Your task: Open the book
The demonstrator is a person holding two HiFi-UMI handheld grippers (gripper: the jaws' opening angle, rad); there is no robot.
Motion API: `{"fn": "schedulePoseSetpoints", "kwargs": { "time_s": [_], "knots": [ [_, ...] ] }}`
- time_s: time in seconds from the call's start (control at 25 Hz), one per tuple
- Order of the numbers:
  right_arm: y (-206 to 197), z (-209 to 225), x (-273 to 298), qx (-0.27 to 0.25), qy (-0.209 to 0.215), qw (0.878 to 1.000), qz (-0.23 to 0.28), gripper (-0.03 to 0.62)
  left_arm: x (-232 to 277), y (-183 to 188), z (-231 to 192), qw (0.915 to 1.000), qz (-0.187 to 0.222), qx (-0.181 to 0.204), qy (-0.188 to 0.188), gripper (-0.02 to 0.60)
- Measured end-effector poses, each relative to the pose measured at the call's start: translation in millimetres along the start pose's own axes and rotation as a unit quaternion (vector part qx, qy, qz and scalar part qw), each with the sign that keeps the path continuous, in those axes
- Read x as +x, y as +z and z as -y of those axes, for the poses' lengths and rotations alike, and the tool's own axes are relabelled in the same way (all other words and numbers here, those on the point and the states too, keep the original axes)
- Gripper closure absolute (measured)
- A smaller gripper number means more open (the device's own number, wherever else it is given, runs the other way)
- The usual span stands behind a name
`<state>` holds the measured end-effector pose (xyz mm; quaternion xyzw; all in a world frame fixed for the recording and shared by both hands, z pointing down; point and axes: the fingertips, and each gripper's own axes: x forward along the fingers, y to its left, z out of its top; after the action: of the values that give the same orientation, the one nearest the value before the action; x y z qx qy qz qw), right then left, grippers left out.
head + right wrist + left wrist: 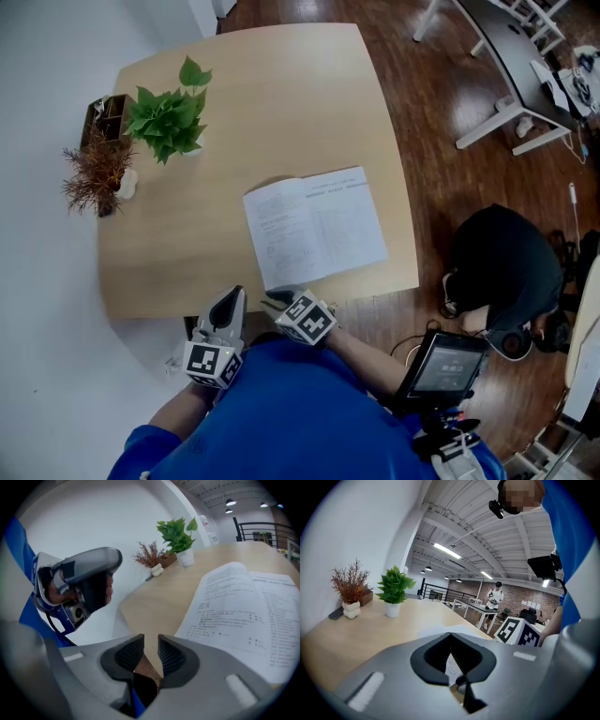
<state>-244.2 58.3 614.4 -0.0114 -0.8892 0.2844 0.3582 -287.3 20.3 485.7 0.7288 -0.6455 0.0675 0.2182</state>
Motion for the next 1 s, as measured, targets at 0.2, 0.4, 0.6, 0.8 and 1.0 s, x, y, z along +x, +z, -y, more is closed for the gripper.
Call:
{"fn": "schedulePoseSetpoints", "kwargs": {
  "time_s": [0.2, 0.4, 0.6, 0.8, 1.0],
  "knots": [
    [16.4, -3.1, -32.4, -0.017, -0.024, 0.998, 0.053, 0.511, 6.9, 5.5, 14.4, 0.9998, 0.01, 0.004, -0.019, 0.574],
    [33.5, 3.1, -70.5, -0.025, -0.077, 0.99, 0.115, 0.511, 15.0, 6.9, 34.0, 0.9986, 0.018, 0.007, -0.05, 0.575],
    [36.6, 1.4, -110.4, -0.026, -0.123, 0.98, 0.157, 0.511, 22.3, 5.7, 58.4, 0.9957, 0.025, 0.009, -0.089, 0.575],
    [33.1, 1.0, -152.4, -0.042, -0.166, 0.967, 0.191, 0.513, 25.8, 9.2, 86.7, 0.9936, 0.032, 0.016, -0.107, 0.575],
    [30.1, 7.2, -196.6, -0.064, -0.198, 0.949, 0.236, 0.516, 26.0, 14.0, 113.0, 0.9939, 0.047, 0.03, -0.095, 0.575]
  ]
}}
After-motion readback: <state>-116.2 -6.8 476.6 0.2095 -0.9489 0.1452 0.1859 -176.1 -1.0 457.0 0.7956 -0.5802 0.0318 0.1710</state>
